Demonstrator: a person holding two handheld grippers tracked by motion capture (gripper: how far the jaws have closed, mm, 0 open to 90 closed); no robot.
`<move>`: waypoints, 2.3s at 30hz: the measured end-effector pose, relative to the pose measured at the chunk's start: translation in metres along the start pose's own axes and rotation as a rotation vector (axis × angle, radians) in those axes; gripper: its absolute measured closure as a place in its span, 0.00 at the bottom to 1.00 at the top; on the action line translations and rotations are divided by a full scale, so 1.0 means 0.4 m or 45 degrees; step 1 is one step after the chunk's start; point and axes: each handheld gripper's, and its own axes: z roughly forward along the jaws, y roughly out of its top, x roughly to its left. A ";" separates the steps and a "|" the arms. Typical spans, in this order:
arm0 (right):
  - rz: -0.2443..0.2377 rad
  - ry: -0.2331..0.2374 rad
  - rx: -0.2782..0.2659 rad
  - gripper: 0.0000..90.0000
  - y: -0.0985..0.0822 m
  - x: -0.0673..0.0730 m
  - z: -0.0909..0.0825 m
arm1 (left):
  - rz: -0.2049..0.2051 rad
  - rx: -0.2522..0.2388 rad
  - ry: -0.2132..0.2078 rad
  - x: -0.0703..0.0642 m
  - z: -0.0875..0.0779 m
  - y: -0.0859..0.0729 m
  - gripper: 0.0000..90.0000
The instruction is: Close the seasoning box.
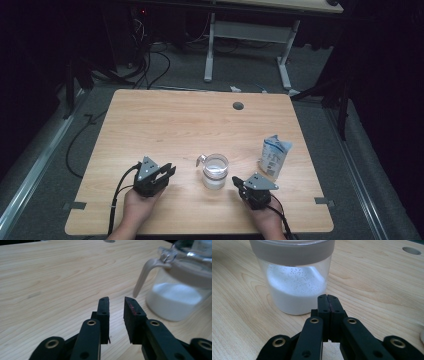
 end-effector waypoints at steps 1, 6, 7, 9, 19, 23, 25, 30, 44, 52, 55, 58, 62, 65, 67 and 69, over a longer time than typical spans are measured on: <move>-0.001 -0.001 0.000 1.00 0.000 0.000 0.000 | -0.019 -0.014 0.009 0.006 -0.005 -0.003 0.79; 0.005 -0.013 -0.001 1.00 0.000 -0.004 0.001 | 0.162 0.090 0.099 0.077 -0.054 -0.009 0.65; 0.008 -0.016 -0.001 1.00 0.000 -0.004 0.001 | 0.154 0.090 0.102 0.084 -0.060 -0.014 0.62; 0.010 -0.025 -0.003 1.00 0.000 -0.007 0.003 | 0.217 0.115 0.131 0.105 -0.079 -0.026 0.60; 0.022 -0.052 0.003 1.00 0.017 -0.014 0.007 | 0.136 0.084 0.131 0.138 -0.116 -0.059 0.57; 0.034 -0.067 0.003 1.00 0.036 -0.025 0.010 | 0.137 0.084 0.162 0.146 -0.116 -0.062 0.52; 0.035 -0.077 -0.004 1.00 0.045 -0.028 0.013 | 0.106 0.084 0.161 0.153 -0.117 -0.062 0.50; 0.027 -0.089 0.002 1.00 0.064 -0.035 0.026 | 0.097 0.086 0.159 0.160 -0.119 -0.063 0.50; 0.022 -0.068 -0.013 1.00 0.081 -0.029 0.054 | 0.107 0.077 0.155 0.163 -0.121 -0.065 0.49; 0.015 -0.065 -0.041 1.00 0.092 -0.016 0.048 | 0.108 0.082 0.150 0.162 -0.121 -0.065 0.49; 0.010 -0.065 -0.036 1.00 0.090 -0.010 0.043 | 0.114 0.078 0.150 0.160 -0.124 -0.064 0.49; -0.001 -0.064 -0.045 1.00 0.087 0.001 0.035 | 0.114 0.085 0.150 0.160 -0.121 -0.064 0.49; -0.004 -0.056 -0.060 1.00 0.087 0.011 0.023 | 0.114 0.084 0.147 0.159 -0.118 -0.065 0.49; -0.008 -0.057 -0.063 1.00 0.087 0.017 0.016 | 0.114 0.087 0.145 0.158 -0.117 -0.065 0.49; -0.011 -0.051 -0.070 1.00 0.085 0.021 0.013 | 0.115 0.087 0.144 0.158 -0.116 -0.066 0.49; -0.007 -0.041 -0.069 1.00 0.084 0.025 0.009 | 0.120 0.088 0.145 0.158 -0.116 -0.065 0.49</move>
